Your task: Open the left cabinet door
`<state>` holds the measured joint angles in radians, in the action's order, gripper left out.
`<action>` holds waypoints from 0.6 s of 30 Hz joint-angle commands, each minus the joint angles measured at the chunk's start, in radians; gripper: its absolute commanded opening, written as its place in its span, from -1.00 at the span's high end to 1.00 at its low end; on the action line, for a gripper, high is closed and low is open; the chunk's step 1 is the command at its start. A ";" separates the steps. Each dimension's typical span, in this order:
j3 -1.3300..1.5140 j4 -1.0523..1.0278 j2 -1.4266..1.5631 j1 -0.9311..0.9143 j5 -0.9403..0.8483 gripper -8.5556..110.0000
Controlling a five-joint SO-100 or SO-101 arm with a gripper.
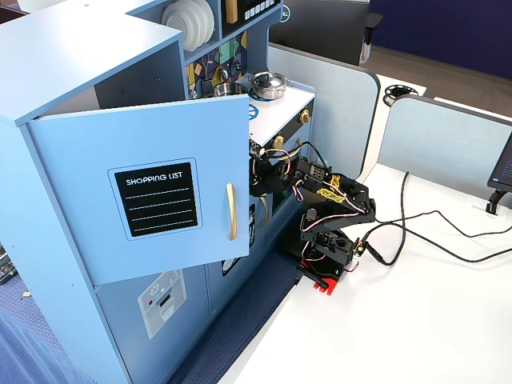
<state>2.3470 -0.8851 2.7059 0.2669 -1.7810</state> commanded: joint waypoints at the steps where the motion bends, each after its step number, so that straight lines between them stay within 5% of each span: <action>1: 0.063 -0.160 0.035 -0.173 0.043 0.78; 10: 0.532 -0.311 0.311 -0.281 0.147 0.77; 18: 0.650 -0.456 0.472 -0.341 0.221 0.76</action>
<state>2.9913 -1.2947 3.1431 -0.0583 -1.5999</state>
